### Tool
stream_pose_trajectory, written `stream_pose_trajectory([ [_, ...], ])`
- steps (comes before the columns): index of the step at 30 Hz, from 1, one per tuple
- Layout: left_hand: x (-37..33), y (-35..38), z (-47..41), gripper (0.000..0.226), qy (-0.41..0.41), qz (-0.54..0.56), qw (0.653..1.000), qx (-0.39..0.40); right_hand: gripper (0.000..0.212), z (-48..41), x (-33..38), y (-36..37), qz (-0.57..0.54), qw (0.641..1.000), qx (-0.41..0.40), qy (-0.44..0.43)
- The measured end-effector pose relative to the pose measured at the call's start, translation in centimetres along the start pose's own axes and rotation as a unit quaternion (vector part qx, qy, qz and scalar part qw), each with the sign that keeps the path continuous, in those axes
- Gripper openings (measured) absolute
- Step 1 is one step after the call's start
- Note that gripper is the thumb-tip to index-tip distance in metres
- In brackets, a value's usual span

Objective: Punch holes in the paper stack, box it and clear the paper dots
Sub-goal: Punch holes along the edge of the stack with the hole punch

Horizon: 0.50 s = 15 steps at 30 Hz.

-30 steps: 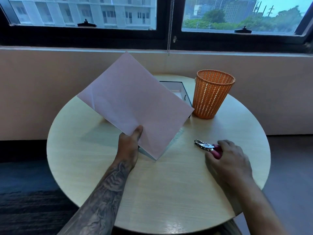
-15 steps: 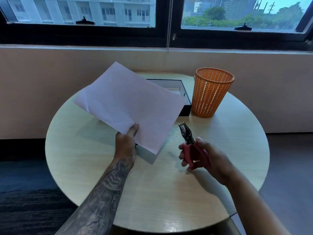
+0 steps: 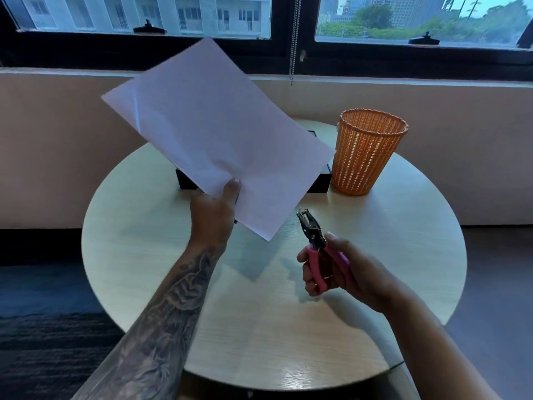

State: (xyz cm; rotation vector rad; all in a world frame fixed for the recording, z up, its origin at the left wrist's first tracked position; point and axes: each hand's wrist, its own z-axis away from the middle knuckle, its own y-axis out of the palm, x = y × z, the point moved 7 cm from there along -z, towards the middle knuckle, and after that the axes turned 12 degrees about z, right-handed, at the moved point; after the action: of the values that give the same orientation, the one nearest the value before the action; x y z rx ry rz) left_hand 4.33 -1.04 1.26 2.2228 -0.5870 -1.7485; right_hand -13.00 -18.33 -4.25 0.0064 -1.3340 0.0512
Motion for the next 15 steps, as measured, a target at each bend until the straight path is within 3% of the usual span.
stream_pose_trajectory([
  [5, -2.1, 0.9, -0.2, 0.014, 0.051, -0.04, 0.998, 0.026, 0.061, 0.0, 0.9, 0.4, 0.107, 0.994, -0.02, -0.027],
  [15, -3.0, 1.5, -0.1, 0.022, 0.069, -0.063, 0.994, 0.056, 0.062, 0.2, 1.8, 1.6, 0.141, 0.989, -0.023, -0.041],
])
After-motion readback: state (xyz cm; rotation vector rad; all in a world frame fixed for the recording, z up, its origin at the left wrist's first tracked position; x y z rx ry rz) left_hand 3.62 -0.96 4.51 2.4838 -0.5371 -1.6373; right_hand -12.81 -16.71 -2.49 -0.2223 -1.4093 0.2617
